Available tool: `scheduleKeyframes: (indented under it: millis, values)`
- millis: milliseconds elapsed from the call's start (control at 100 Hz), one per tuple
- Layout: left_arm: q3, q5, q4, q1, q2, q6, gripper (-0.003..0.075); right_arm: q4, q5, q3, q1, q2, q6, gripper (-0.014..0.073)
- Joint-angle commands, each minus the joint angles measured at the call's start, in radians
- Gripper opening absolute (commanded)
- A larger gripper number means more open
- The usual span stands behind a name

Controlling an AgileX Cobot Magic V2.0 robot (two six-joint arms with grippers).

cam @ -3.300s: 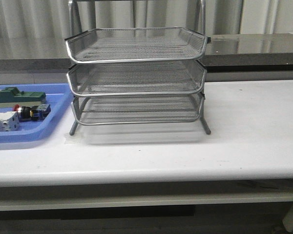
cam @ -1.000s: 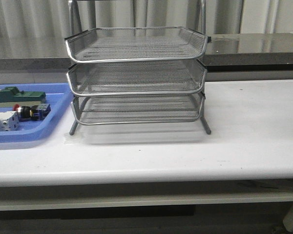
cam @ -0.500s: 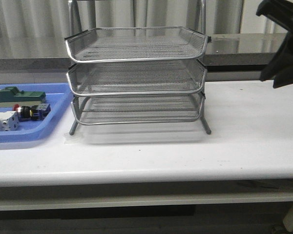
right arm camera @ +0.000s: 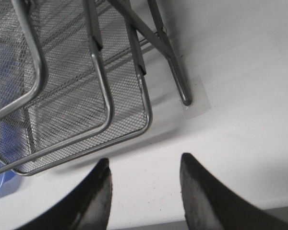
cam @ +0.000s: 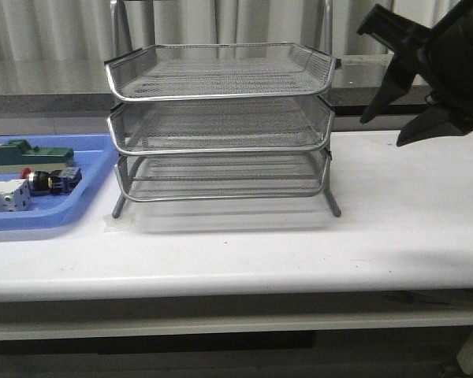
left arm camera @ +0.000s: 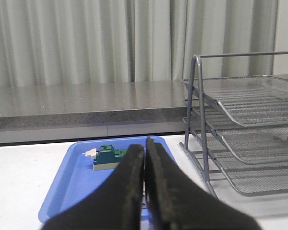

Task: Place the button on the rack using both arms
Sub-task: 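Move the right gripper to the front edge of the middle mesh tray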

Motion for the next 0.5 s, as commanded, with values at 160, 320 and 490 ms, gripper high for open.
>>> scheduleKeyframes:
  millis: [160, 320, 490]
  values:
    - [0.047, -0.074, -0.007, 0.003, -0.034, -0.008, 0.0004, 0.107, -0.016, -0.135, 0.0, 0.074, -0.078, 0.0355]
    - [0.047, -0.074, -0.007, 0.003, -0.034, -0.008, 0.0004, 0.281, 0.023, -0.196, 0.0, 0.135, -0.221, 0.0355]
    - [0.047, -0.074, -0.007, 0.003, -0.034, -0.008, 0.0004, 0.507, 0.058, -0.232, 0.0, 0.197, -0.439, 0.0355]
